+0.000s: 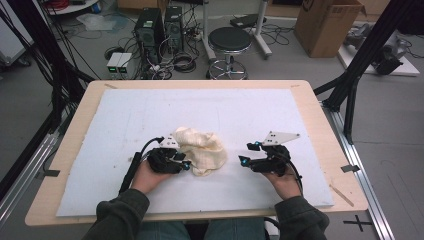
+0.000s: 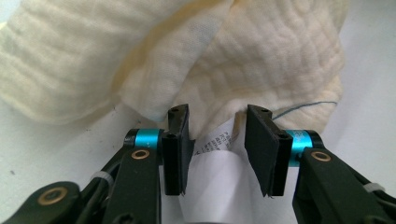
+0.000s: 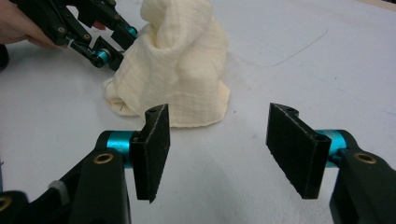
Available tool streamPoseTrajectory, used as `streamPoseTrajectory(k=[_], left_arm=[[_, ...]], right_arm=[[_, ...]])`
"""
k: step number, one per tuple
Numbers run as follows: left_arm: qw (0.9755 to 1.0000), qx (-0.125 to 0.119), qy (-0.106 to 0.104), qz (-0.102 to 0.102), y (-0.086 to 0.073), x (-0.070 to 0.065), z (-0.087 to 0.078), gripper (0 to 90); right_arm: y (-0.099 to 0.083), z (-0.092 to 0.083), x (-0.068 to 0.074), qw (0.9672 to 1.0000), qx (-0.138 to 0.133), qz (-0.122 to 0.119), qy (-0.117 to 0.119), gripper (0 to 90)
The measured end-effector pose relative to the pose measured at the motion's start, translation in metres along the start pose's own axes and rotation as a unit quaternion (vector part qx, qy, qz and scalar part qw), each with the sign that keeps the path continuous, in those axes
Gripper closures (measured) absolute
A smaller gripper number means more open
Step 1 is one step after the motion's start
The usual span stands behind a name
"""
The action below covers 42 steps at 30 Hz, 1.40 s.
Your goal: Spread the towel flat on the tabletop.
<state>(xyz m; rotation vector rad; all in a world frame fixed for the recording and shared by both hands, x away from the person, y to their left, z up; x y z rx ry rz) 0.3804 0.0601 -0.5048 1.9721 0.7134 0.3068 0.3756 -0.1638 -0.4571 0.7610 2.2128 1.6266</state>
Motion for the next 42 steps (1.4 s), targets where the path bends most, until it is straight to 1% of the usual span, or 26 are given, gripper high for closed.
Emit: streamPoseTrajectory(k=[3, 4, 5, 6, 7, 9, 10, 11, 12, 17, 20, 21, 23, 25, 26, 28, 30, 32, 34, 37, 39, 40, 41, 42], left_arm=[[1.0000, 0.001, 0.006, 0.006, -0.001, 0.001, 0.000, 64.2], [0.9999, 0.001, 0.009, 0.009, 0.000, 0.001, 0.001, 68.1], [0.9998, 0.003, 0.013, 0.013, -0.001, 0.002, 0.000, 68.1], [0.9995, 0.004, 0.021, 0.021, -0.001, 0.003, 0.001, 71.5], [0.9995, 0.004, 0.021, 0.021, -0.001, 0.003, 0.001, 73.0], [0.9991, 0.006, 0.028, 0.033, -0.001, 0.003, 0.001, 74.7], [0.9990, 0.006, 0.030, 0.034, -0.001, 0.003, 0.001, 77.1], [0.9989, 0.006, 0.033, 0.032, -0.001, 0.004, 0.001, 77.1], [0.9988, 0.006, 0.033, 0.034, -0.001, 0.004, 0.001, 79.0], [0.9985, 0.008, 0.038, 0.038, 0.000, 0.004, 0.000, 82.6], [0.9987, 0.008, 0.033, 0.039, 0.001, 0.002, -0.004, 83.5], [0.9985, 0.007, 0.033, 0.042, 0.002, 0.001, -0.006, 83.5], [0.9984, 0.002, 0.032, 0.047, 0.005, -0.001, -0.012, 83.6], [0.9983, -0.008, 0.033, 0.047, 0.008, -0.001, -0.019, 83.6], [0.9982, -0.011, 0.034, 0.048, 0.008, -0.002, -0.023, 83.6], [0.9980, -0.018, 0.035, 0.049, 0.009, -0.001, -0.031, 83.6], [0.9978, -0.020, 0.038, 0.050, 0.008, -0.001, -0.039, 83.6], [0.9974, -0.023, 0.045, 0.051, 0.007, 0.000, -0.048, 83.6], [0.9969, -0.026, 0.050, 0.054, 0.005, 0.001, -0.058, 83.6], [0.9964, -0.030, 0.057, 0.055, 0.002, 0.003, -0.070, 83.6], [0.9961, -0.033, 0.061, 0.054, -0.001, 0.003, -0.079, 83.6], [0.9960, -0.037, 0.062, 0.053, -0.002, 0.003, -0.083, 83.5], [0.9958, -0.039, 0.063, 0.053, -0.004, 0.003, -0.087, 83.5], [0.9956, -0.040, 0.064, 0.056, -0.006, 0.003, -0.091, 83.6]], right_arm=[[-0.001, 0.001, -0.001, 1.0000, 0.000, 0.001, -0.002, 39.3], [-0.002, 0.002, -0.001, 1.0000, 0.003, 0.002, 0.000, 39.3], [-0.002, 0.002, -0.001, 1.0000, 0.003, 0.002, 0.000, 39.3], [-0.003, 0.004, -0.001, 1.0000, 0.005, -0.001, -0.001, 39.4], [-0.003, 0.004, -0.001, 1.0000, 0.005, -0.001, -0.001, 39.4], [-0.004, 0.005, 0.000, 1.0000, 0.010, -0.002, 0.000, 39.4], [-0.005, 0.006, -0.001, 0.9999, 0.012, -0.008, -0.001, 39.4], [-0.005, 0.006, -0.001, 0.9999, 0.012, -0.008, -0.001, 39.4], [-0.006, 0.007, 0.000, 0.9999, 0.013, -0.007, 0.000, 39.4], [-0.007, 0.007, 0.001, 0.9999, 0.014, -0.004, 0.002, 39.5], [-0.008, 0.008, 0.001, 0.9999, 0.015, -0.007, 0.003, 39.6], [-0.008, 0.008, 0.001, 0.9999, 0.015, -0.007, 0.003, 39.6], [-0.008, 0.008, 0.001, 0.9998, 0.016, -0.005, 0.003, 39.6], [-0.008, 0.008, 0.002, 0.9999, 0.014, -0.006, 0.004, 39.6], [-0.008, 0.008, 0.002, 0.9999, 0.013, -0.009, 0.005, 39.6], [-0.007, 0.008, 0.003, 0.9999, 0.012, -0.008, 0.006, 39.9], [-0.007, 0.008, 0.004, 0.9999, 0.011, -0.009, 0.006, 40.0], [-0.006, 0.008, 0.005, 0.9999, 0.010, -0.009, 0.008, 40.0], [-0.003, 0.008, 0.006, 0.9999, 0.003, -0.009, 0.009, 40.4], [0.001, 0.008, 0.009, 0.9999, -0.002, -0.009, 0.012, 40.9], [0.001, 0.010, 0.014, 0.9998, 0.001, -0.011, 0.019, 41.3], [0.002, 0.013, 0.019, 0.9995, 0.001, -0.017, 0.025, 41.6], [0.002, 0.013, 0.019, 0.9995, 0.001, -0.017, 0.025, 41.6], [0.003, 0.017, 0.025, 0.9992, 0.004, -0.021, 0.034, 42.0]])
Point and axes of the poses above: each handheld gripper's, and its own axes: z roughly forward along the jaws, y roughly out of its top, x roughly to its left, the point moved 10 cm from there along z, roughly forward along the jaws, and after that the axes turned 13 degrees about -x, right-handed, at the moved point
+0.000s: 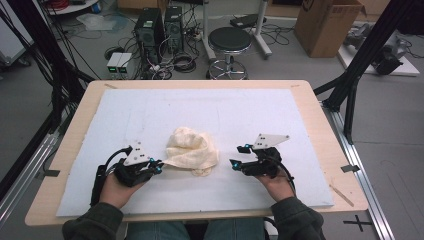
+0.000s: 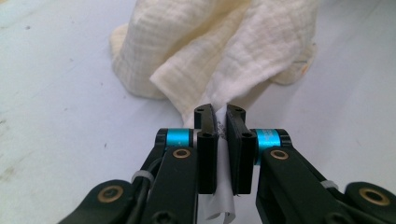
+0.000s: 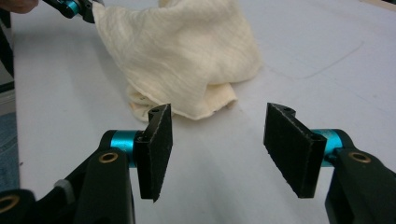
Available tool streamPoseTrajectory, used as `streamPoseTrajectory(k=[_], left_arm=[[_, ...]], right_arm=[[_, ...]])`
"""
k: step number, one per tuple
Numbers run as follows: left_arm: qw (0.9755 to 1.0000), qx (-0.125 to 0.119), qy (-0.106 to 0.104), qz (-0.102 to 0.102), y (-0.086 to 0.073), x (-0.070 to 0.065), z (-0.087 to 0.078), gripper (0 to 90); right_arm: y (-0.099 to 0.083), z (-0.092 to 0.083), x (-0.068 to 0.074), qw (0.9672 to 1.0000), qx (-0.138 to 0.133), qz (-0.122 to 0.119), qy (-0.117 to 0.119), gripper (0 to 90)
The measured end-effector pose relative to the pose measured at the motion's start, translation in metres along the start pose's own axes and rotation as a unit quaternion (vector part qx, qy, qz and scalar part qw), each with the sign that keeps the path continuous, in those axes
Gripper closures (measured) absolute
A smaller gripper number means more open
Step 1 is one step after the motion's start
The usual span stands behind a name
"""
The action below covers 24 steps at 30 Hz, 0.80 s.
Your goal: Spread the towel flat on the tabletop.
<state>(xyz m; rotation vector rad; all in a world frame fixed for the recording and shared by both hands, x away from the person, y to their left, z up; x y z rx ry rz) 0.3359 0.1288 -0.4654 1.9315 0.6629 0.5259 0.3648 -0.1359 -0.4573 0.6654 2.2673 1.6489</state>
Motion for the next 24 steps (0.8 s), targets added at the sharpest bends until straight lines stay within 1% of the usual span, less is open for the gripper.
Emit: streamPoseTrajectory(k=[1, 2, 3, 4, 5, 6, 7, 8, 9, 10, 11, 12, 13, 14, 15, 16, 17, 18, 19, 20, 21, 22, 23, 24], left_arm=[[1.0000, 0.001, 0.001, 0.000, -0.002, 0.000, -0.004, 83.6], [1.0000, 0.001, 0.003, 0.002, -0.005, 0.001, -0.008, 83.5], [1.0000, 0.001, 0.006, 0.000, -0.007, 0.001, -0.011, 83.5], [1.0000, 0.002, 0.010, 0.001, -0.010, 0.002, -0.015, 83.6], [0.9999, 0.003, 0.010, 0.001, -0.012, 0.002, -0.018, 83.6], [0.9999, 0.002, 0.011, -0.002, -0.016, 0.003, -0.024, 83.6], [0.9999, 0.002, 0.011, -0.002, -0.016, 0.003, -0.024, 83.5], [0.9999, 0.000, 0.012, -0.003, -0.017, 0.004, -0.026, 83.5], [0.9999, -0.001, 0.013, -0.005, -0.019, 0.005, -0.028, 83.5], [0.9998, -0.004, 0.018, -0.009, -0.023, 0.006, -0.030, 83.5], [0.9998, -0.004, 0.018, -0.009, -0.023, 0.006, -0.030, 83.5], [0.9998, -0.001, 0.018, -0.011, -0.026, 0.008, -0.031, 83.5], [0.9997, 0.000, 0.020, -0.014, -0.029, 0.009, -0.031, 83.5], [0.9996, 0.002, 0.024, -0.017, -0.034, 0.011, -0.031, 83.5], [0.9996, 0.002, 0.024, -0.017, -0.034, 0.011, -0.031, 83.5], [0.9994, 0.002, 0.027, -0.020, -0.035, 0.013, -0.032, 83.5], [0.9994, 0.002, 0.027, -0.019, -0.035, 0.014, -0.032, 83.5], [0.9994, 0.003, 0.029, -0.019, -0.036, 0.015, -0.033, 83.5], [0.9994, 0.003, 0.029, -0.021, -0.037, 0.016, -0.033, 83.5], [0.9993, 0.003, 0.029, -0.023, -0.037, 0.016, -0.032, 83.5], [0.9993, 0.003, 0.028, -0.023, -0.038, 0.016, -0.032, 83.5], [0.9994, 0.003, 0.027, -0.022, -0.038, 0.016, -0.032, 83.5], [0.9994, 0.002, 0.025, -0.023, -0.038, 0.015, -0.032, 83.5], [0.9995, 0.001, 0.023, -0.022, -0.038, 0.015, -0.031, 83.5]], right_arm=[[0.000, 0.000, 0.000, 1.0000, 0.000, 0.000, 0.000, 42.0], [0.002, 0.005, 0.005, 1.0000, 0.001, -0.006, 0.008, 42.6], [0.002, 0.005, 0.005, 1.0000, 0.001, -0.006, 0.008, 42.6], [0.002, 0.010, 0.010, 0.9999, 0.005, -0.009, 0.013, 43.1], [0.002, 0.010, 0.010, 0.9999, 0.005, -0.009, 0.013, 43.1], [0.001, 0.016, 0.014, 0.9996, 0.010, -0.014, 0.022, 44.8], [0.001, 0.016, 0.014, 0.9996, 0.010, -0.014, 0.022, 44.8], [0.000, 0.022, 0.018, 0.9992, 0.016, -0.019, 0.031, 46.6], [0.000, 0.022, 0.018, 0.9992, 0.016, -0.019, 0.031, 46.6], [-0.001, 0.029, 0.022, 0.9987, 0.024, -0.021, 0.040, 48.6], [-0.001, 0.029, 0.022, 0.9987, 0.024, -0.021, 0.040, 48.6], [-0.003, 0.037, 0.025, 0.9980, 0.031, -0.030, 0.046, 51.7], [-0.003, 0.037, 0.025, 0.9980, 0.031, -0.030, 0.046, 51.7], [-0.005, 0.045, 0.027, 0.9972, 0.038, -0.037, 0.052, 53.1], [-0.005, 0.045, 0.027, 0.9972, 0.038, -0.037, 0.052, 53.1], [-0.005, 0.053, 0.027, 0.9968, 0.041, -0.039, 0.057, 55.1], [-0.005, 0.053, 0.027, 0.9968, 0.041, -0.039, 0.057, 55.1], [-0.007, 0.060, 0.025, 0.9965, 0.048, -0.037, 0.057, 56.8], [-0.007, 0.060, 0.025, 0.9965, 0.048, -0.037, 0.057, 56.8], [-0.010, 0.067, 0.022, 0.9964, 0.055, -0.032, 0.056, 57.4], [-0.010, 0.067, 0.022, 0.9964, 0.055, -0.032, 0.056, 57.4], [-0.015, 0.072, 0.017, 0.9961, 0.066, -0.029, 0.049, 57.7], [-0.015, 0.072, 0.017, 0.9961, 0.066, -0.029, 0.049, 57.7], [-0.019, 0.076, 0.013, 0.9958, 0.073, -0.027, 0.047, 58.8]])
Point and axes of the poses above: each handheld gripper's, and its own axes: z roughly forward along the jaws, y roughly out of its top, x roughly to its left, the point moved 10 cm from there along z, roughly forward along the jaws, and after that the axes turned 13 degrees about -x, right-handed, at the moved point
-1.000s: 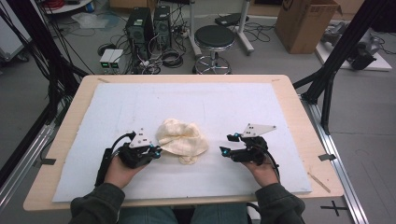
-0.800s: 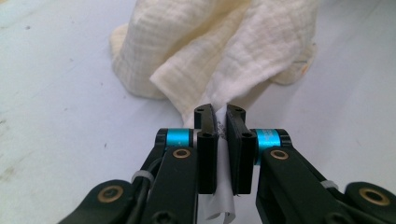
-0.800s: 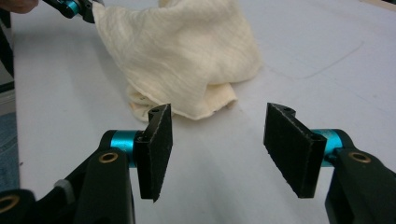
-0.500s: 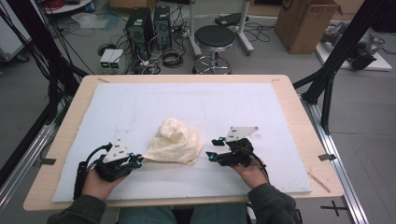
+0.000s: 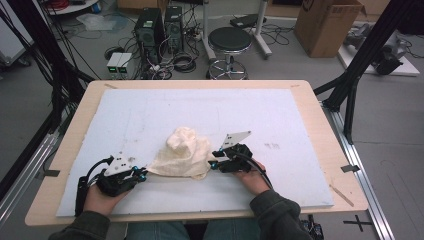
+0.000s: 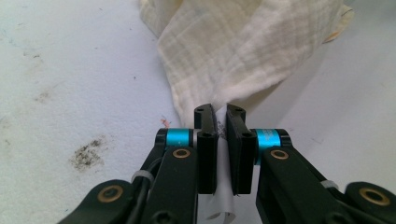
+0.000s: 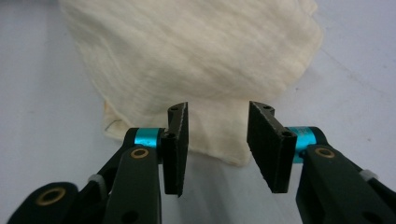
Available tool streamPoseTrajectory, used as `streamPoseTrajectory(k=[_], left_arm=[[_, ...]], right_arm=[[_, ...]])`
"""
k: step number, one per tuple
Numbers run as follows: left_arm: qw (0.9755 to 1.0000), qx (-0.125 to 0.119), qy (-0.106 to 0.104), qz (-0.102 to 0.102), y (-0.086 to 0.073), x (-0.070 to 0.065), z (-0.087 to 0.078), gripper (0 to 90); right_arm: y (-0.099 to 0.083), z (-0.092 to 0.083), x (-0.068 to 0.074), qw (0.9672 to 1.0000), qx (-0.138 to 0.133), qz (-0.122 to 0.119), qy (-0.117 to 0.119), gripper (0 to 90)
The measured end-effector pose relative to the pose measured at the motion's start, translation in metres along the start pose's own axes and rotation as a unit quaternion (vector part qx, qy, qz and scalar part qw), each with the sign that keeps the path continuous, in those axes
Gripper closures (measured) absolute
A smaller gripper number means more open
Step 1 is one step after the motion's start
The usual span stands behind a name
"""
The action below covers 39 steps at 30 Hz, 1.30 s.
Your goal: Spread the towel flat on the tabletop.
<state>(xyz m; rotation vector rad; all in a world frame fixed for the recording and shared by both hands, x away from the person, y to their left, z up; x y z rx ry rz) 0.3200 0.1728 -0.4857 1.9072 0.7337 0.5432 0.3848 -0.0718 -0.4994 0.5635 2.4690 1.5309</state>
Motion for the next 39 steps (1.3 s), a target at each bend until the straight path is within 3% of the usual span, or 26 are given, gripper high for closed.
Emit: streamPoseTrajectory(k=[6, 16, 23, 31, 39], left_arm=[[1.0000, -0.002, -0.003, -0.004, 0.000, 0.001, 0.002, 83.4], [0.9999, -0.006, -0.010, -0.003, 0.000, 0.000, 0.005, 83.4], [0.9999, -0.006, -0.010, -0.001, 0.000, 0.000, 0.006, 83.4], [0.9999, -0.011, -0.009, 0.001, 0.004, 0.000, 0.005, 83.4], [0.9997, -0.021, -0.013, 0.008, 0.013, -0.006, 0.006, 83.4]], right_arm=[[-0.008, 0.007, -0.004, 0.9998, 0.018, 0.010, 0.000, 65.0], [-0.008, 0.007, -0.008, 0.9998, 0.015, 0.007, -0.009, 82.3], [-0.008, 0.006, -0.010, 0.9998, 0.013, 0.015, -0.001, 86.0], [0.001, -0.008, -0.010, 0.9997, -0.009, 0.021, -0.004, 86.2], [0.017, -0.035, -0.007, 0.9993, -0.031, 0.012, -0.015, 86.1]])
Point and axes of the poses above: each handheld gripper's, and its own axes: z roughly forward along the jaws, y roughly out of its top, x roughly to its left, the point moved 10 cm from there along z, roughly forward along the jaws, and after that the axes turned 13 degrees about -x, right-handed, at the moved point
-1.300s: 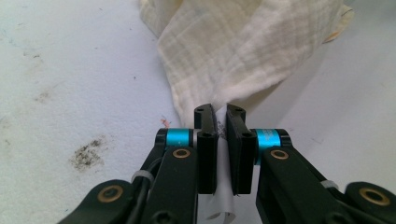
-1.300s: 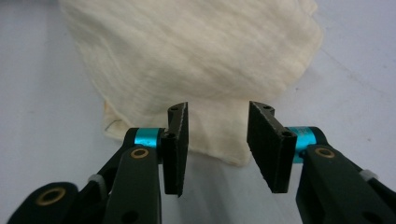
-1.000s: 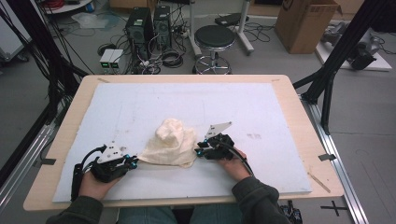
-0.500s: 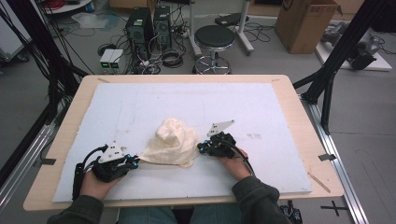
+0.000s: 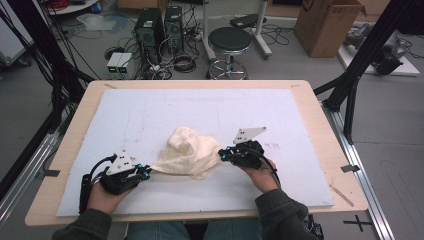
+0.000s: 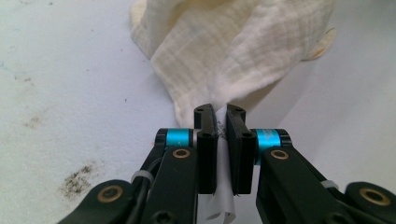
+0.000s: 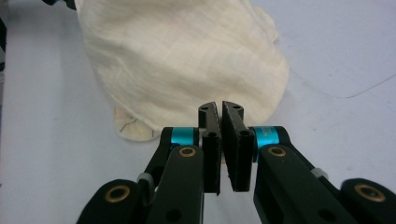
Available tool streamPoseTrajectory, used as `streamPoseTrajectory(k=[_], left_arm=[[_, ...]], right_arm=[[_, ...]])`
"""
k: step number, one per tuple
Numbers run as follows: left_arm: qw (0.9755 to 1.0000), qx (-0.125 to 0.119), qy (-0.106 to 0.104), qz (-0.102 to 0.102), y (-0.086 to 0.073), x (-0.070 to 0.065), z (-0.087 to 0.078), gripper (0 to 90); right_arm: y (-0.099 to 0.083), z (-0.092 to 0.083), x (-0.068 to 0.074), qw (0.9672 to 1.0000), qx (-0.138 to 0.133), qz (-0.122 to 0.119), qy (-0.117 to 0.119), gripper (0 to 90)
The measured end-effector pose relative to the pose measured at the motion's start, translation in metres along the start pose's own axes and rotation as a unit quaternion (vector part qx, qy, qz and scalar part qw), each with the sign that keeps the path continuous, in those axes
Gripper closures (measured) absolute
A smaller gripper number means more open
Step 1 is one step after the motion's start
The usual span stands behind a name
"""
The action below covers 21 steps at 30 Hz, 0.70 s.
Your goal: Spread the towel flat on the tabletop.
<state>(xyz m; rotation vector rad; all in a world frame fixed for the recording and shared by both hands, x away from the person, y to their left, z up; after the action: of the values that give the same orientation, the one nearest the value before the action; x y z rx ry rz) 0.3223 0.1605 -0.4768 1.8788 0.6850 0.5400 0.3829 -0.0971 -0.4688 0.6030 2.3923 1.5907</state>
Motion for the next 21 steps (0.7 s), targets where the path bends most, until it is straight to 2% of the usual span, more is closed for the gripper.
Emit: streamPoseTrajectory(k=[3, 4, 5, 6, 7, 12, 14, 15, 16, 17, 21], left_arm=[[1.0000, -0.004, -0.002, 0.003, 0.003, -0.003, -0.001, 83.4], [1.0000, -0.005, -0.001, 0.004, 0.004, -0.005, -0.002, 83.4], [1.0000, -0.006, -0.002, 0.005, 0.005, -0.006, -0.003, 83.4], [0.9999, -0.007, -0.003, 0.007, 0.006, -0.008, -0.004, 83.4], [0.9999, -0.009, -0.003, 0.008, 0.007, -0.010, -0.005, 83.4], [0.9997, -0.007, -0.010, 0.021, 0.008, -0.022, -0.013, 83.4], [0.9996, -0.004, -0.014, 0.026, 0.007, -0.027, -0.015, 83.4], [0.9995, -0.001, -0.017, 0.027, 0.006, -0.030, -0.017, 83.4], [0.9994, 0.000, -0.020, 0.029, 0.005, -0.033, -0.019, 83.4], [0.9994, 0.001, -0.021, 0.028, 0.003, -0.036, -0.021, 83.4], [0.9991, 0.009, -0.028, 0.030, -0.002, -0.044, -0.028, 83.4]], right_arm=[[0.005, -0.016, 0.004, 0.9999, -0.007, -0.007, -0.005, 86.1], [0.005, -0.016, 0.004, 0.9999, -0.007, -0.007, -0.005, 86.1], [0.007, -0.025, 0.007, 0.9999, -0.008, -0.012, -0.008, 86.1], [0.007, -0.025, 0.007, 0.9999, -0.008, -0.012, -0.008, 86.1], [0.008, -0.034, 0.011, 0.9998, -0.011, -0.016, -0.009, 86.1], [0.008, -0.050, 0.020, 0.9996, -0.016, -0.023, -0.009, 86.1], [0.005, -0.056, 0.028, 0.9996, -0.014, -0.024, -0.005, 86.1], [0.000, -0.060, 0.036, 0.9996, -0.006, -0.027, 0.000, 86.1], [0.000, -0.060, 0.036, 0.9996, -0.006, -0.027, 0.000, 86.1], [-0.006, -0.063, 0.045, 0.9996, -0.001, -0.028, 0.007, 86.0], [-0.016, -0.066, 0.056, 0.9996, 0.007, -0.022, 0.018, 86.0]])
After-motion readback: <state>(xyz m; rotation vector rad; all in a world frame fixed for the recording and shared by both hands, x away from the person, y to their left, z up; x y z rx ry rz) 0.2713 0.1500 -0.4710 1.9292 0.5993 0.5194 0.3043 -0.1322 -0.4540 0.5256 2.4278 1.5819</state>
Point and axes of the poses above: each handheld gripper's, and its own axes: z roughly forward along the jaws, y roughly out of its top, x roughly to its left, the point moved 10 cm from there along z, roughly forward along the jaws, and after that the axes turned 13 degrees about -x, right-handed, at the moved point
